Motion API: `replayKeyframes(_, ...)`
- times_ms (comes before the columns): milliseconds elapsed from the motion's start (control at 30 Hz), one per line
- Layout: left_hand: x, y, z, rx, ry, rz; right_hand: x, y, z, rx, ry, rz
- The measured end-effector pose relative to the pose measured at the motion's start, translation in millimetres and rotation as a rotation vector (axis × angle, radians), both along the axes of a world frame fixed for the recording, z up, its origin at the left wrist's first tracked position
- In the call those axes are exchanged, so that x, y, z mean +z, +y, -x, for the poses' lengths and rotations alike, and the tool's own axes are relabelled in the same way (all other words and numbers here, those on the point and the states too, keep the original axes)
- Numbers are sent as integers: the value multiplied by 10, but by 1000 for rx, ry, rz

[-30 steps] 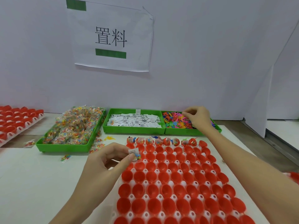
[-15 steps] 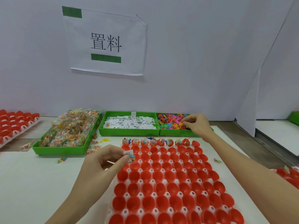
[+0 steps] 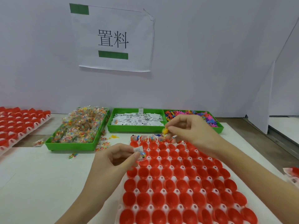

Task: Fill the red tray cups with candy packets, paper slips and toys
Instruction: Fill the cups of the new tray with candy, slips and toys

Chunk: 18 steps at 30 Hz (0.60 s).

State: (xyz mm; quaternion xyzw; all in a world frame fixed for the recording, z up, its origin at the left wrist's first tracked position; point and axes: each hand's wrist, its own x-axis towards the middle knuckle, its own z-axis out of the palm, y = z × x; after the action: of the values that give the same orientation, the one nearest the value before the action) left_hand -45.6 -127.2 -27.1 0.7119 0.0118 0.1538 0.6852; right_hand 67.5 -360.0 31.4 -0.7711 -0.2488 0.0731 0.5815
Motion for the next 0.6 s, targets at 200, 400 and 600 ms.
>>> replayKeyframes(200, 34, -105, 61, -68, 25, 91, -165, 262, 663, 43, -84, 36)
replayKeyframes(400, 48, -126, 105, -172, 29, 51, -255, 180, 733, -48, -156, 39)
replayKeyframes(600, 41, -185, 113, -198, -21, 62, -194, 88, 702, 23, -114, 76)
